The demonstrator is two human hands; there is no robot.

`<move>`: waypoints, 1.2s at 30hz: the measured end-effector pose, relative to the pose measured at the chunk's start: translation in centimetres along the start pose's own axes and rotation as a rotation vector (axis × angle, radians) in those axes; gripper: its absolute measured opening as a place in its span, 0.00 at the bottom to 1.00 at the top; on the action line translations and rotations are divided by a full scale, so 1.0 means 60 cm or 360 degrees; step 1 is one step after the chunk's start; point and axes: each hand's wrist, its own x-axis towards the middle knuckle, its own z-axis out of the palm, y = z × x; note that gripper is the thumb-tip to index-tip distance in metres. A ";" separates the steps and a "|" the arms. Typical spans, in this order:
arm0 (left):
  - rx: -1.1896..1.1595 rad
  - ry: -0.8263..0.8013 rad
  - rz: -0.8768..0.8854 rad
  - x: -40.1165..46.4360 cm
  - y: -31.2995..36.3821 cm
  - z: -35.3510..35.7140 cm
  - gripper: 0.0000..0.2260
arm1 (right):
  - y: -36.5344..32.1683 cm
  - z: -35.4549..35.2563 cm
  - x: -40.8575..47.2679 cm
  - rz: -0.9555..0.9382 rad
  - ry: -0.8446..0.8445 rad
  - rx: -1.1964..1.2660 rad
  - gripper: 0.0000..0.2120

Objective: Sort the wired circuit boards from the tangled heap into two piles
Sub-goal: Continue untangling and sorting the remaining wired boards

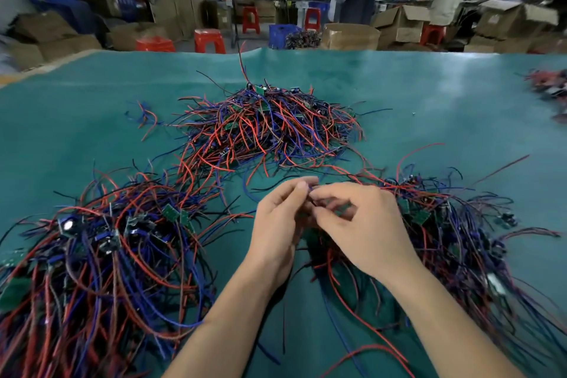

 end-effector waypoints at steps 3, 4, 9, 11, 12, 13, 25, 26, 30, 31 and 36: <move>-0.0021 -0.0020 0.0008 -0.001 0.000 -0.003 0.08 | 0.010 -0.011 0.005 0.0290 -0.0126 0.0291 0.12; 0.0005 -0.0049 0.0022 -0.002 -0.002 -0.004 0.09 | 0.013 -0.013 0.006 0.0359 -0.0103 0.0344 0.11; 0.0169 -0.0261 0.0105 -0.006 -0.001 -0.003 0.15 | 0.029 -0.011 0.009 0.0507 0.0117 0.0215 0.04; 0.0159 -0.0307 0.0104 -0.006 0.001 -0.004 0.17 | 0.027 -0.012 0.009 0.0537 0.0141 0.0333 0.05; 0.0156 -0.0321 0.0102 -0.007 0.002 -0.004 0.17 | 0.028 -0.013 0.009 0.0528 0.0170 0.0343 0.07; 0.0160 -0.0327 0.0100 -0.007 0.003 -0.004 0.18 | 0.028 -0.013 0.010 0.0493 0.0195 0.0283 0.09; 0.0079 -0.0156 0.0122 -0.008 -0.005 -0.002 0.06 | 0.021 -0.008 0.012 0.0540 0.0078 0.0922 0.08; 0.0092 -0.0167 0.0133 -0.008 -0.006 -0.002 0.04 | 0.019 -0.005 0.011 0.0511 0.0101 0.0929 0.08; 0.0073 -0.0221 0.0068 -0.009 -0.003 -0.004 0.04 | 0.014 0.000 0.010 0.0435 0.0262 0.0925 0.08; 0.0078 -0.0225 0.0044 -0.009 -0.002 -0.004 0.04 | 0.015 -0.001 0.009 0.0433 0.0296 0.0917 0.07; 0.0275 -0.0324 0.0099 -0.012 -0.005 -0.003 0.04 | 0.009 0.000 0.010 0.0422 0.0373 0.1018 0.07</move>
